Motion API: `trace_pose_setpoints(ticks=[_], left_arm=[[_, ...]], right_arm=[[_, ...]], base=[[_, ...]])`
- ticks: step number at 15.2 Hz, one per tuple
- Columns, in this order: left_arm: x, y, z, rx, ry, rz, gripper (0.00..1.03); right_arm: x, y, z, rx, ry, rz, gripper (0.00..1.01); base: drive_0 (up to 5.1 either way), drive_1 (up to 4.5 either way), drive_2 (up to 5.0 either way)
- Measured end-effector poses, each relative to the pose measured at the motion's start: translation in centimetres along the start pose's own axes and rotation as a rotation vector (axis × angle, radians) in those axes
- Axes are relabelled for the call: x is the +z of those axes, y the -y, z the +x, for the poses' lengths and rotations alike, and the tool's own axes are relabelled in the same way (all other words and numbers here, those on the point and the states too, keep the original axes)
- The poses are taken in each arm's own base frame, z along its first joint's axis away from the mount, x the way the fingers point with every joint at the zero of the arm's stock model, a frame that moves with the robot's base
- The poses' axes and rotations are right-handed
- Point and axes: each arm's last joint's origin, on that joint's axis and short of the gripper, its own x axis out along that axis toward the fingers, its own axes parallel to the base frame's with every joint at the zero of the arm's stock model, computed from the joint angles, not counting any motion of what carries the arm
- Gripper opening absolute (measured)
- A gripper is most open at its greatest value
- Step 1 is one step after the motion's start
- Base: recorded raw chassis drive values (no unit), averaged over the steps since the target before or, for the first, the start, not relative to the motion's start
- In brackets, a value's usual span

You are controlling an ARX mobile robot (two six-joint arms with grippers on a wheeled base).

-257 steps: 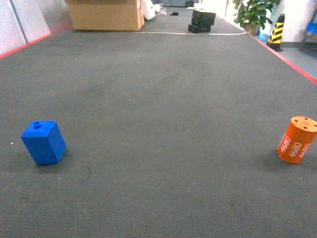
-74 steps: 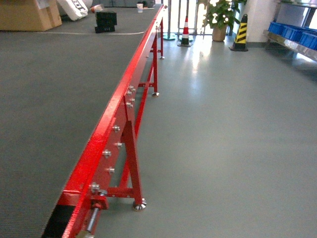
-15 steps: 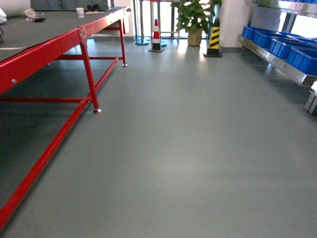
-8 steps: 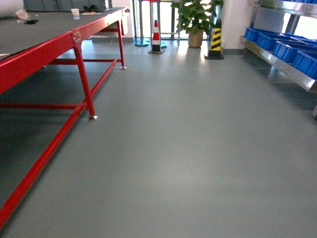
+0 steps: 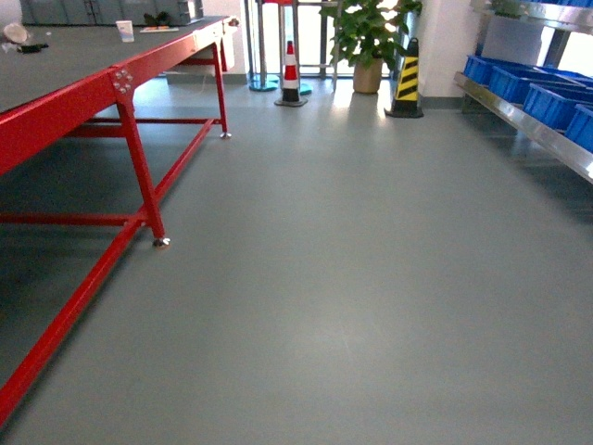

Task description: Sort blue parts and orange caps into right shelf containers

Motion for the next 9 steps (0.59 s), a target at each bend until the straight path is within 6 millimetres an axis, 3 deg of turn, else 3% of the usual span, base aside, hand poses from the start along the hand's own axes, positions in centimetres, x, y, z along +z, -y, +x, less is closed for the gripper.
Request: trace_pose_setpoints(ticks=[9], left_arm=[[0.03, -0.03, 0.0, 0.001, 0.003, -0.001, 0.45]], right_arm=[[-0.01, 0.0, -0.01, 0.0, -0.002, 0.0, 0.43]], base=[[0.0, 4.34, -4.3]])
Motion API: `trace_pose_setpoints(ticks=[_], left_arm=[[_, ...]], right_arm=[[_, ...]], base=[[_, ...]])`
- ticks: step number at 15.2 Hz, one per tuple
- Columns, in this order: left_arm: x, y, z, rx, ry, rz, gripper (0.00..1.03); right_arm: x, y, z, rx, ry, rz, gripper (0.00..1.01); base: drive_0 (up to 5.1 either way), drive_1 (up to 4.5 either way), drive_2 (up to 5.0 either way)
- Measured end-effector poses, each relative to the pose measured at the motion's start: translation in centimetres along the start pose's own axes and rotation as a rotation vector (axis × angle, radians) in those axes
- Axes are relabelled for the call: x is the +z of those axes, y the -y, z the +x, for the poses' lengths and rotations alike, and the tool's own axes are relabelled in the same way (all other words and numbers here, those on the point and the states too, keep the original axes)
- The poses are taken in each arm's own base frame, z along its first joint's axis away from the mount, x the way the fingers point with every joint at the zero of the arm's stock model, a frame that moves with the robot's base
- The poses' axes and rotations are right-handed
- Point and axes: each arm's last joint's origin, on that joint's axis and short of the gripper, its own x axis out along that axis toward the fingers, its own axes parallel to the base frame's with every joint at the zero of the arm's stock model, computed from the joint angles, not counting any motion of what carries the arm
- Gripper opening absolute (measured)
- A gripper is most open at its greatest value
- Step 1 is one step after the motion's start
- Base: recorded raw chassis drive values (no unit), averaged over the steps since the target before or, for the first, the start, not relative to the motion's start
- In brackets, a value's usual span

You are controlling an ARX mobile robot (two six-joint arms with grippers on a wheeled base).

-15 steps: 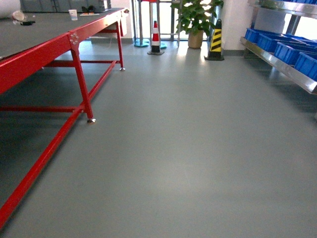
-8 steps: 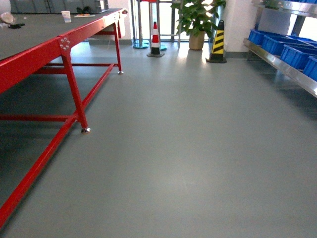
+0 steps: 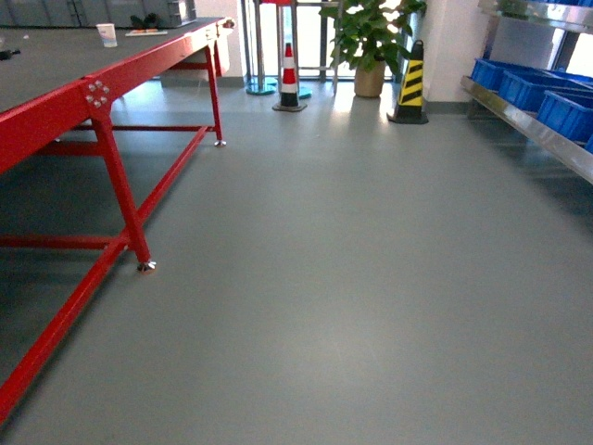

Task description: Sort blue parts and orange caps into right shelf containers

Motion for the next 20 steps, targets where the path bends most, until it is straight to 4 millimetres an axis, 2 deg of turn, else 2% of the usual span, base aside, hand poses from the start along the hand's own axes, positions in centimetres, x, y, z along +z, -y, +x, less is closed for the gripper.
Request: trace_pose_setpoints(ticks=[20], left_arm=[[-0.05, -0.01, 0.02, 0.001, -0.004, 0.0, 0.45]], right_arm=[[0.01, 0.0, 0.01, 0.001, 0.001, 0.0, 0.43]], base=[[0.0, 4.34, -4.3]])
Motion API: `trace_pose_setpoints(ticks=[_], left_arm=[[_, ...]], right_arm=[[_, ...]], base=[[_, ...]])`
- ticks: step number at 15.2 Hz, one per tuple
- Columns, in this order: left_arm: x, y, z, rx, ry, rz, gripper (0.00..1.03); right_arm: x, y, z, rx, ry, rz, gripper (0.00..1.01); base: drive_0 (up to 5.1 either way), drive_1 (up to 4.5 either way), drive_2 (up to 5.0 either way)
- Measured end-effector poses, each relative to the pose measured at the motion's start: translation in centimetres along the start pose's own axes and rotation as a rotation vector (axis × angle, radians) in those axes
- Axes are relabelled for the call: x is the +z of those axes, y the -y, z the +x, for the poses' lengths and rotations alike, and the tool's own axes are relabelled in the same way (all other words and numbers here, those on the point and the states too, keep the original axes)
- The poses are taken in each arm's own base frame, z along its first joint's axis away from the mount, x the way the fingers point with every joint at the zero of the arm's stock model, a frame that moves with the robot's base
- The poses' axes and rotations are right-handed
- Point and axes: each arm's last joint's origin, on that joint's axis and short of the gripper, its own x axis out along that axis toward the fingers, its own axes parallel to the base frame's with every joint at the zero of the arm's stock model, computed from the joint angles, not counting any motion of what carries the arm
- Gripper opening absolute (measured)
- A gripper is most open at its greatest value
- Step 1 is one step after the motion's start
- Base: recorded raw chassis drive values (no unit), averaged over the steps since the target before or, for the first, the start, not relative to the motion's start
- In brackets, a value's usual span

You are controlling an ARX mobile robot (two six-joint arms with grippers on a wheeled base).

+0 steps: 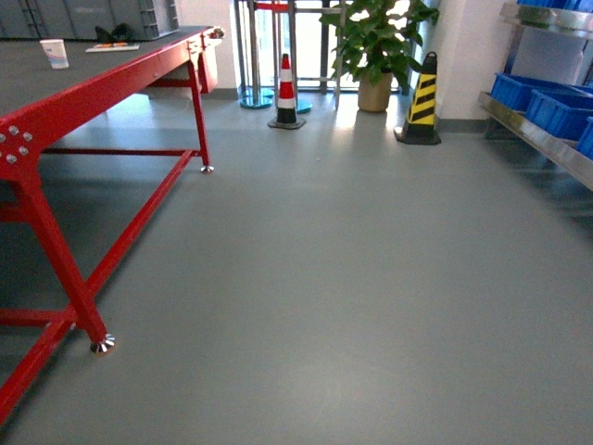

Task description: Sort blue parts and orange caps into right shelf containers

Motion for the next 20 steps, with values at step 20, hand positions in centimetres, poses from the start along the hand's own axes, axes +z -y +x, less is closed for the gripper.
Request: trace_pose_setpoints(ticks=[20], left_arm=[[-0.02, -0.03, 0.03, 0.002, -0.002, -0.001, 0.45]], right_arm=[[-0.05, -0.1, 0.05, 0.004, -0.004, -0.002, 0.43]], base=[[-1.7, -1.29, -2.1]])
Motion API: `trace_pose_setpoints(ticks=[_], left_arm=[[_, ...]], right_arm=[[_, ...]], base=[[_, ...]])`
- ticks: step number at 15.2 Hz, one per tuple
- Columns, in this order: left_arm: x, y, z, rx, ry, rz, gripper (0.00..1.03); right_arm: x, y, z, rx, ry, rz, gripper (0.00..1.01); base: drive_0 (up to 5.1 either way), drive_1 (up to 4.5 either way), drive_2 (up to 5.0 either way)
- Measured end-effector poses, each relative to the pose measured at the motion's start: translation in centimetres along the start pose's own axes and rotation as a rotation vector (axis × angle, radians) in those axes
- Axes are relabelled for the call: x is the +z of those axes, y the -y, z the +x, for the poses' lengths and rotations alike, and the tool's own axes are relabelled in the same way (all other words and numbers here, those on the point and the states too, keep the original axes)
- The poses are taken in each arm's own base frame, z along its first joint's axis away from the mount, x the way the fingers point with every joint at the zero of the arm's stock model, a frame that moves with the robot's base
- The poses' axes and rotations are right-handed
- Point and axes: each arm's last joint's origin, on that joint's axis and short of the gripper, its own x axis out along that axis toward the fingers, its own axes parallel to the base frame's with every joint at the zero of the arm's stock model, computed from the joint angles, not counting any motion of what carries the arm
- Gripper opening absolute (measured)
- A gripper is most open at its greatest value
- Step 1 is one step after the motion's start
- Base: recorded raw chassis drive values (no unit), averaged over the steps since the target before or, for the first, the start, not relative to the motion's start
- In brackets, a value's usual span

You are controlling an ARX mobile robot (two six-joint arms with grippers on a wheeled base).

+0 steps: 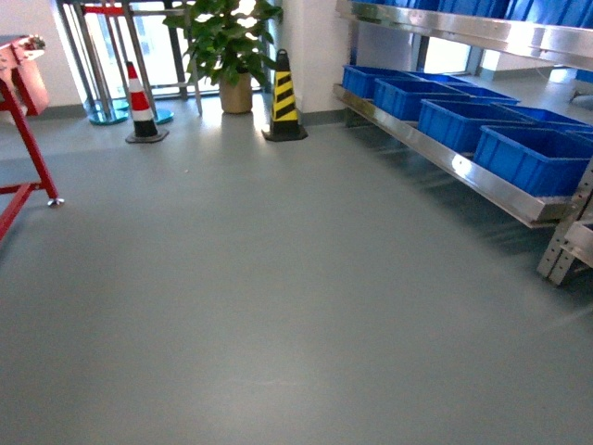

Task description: Sort blue parts and orange caps into right shelf containers

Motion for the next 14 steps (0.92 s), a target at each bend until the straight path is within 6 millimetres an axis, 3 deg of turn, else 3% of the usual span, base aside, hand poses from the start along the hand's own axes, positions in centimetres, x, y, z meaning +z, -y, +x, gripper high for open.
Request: trace_pose_setpoints(ticks=[14], left_arm=[[0.0, 0.02, -0.01, -0.001, 0.0, 0.0, 0.44]], right_arm=[[0.01, 0.01, 0.0, -0.001, 0.0, 0.0, 0.43]], base=[[-1.6, -1.65, -1.6]])
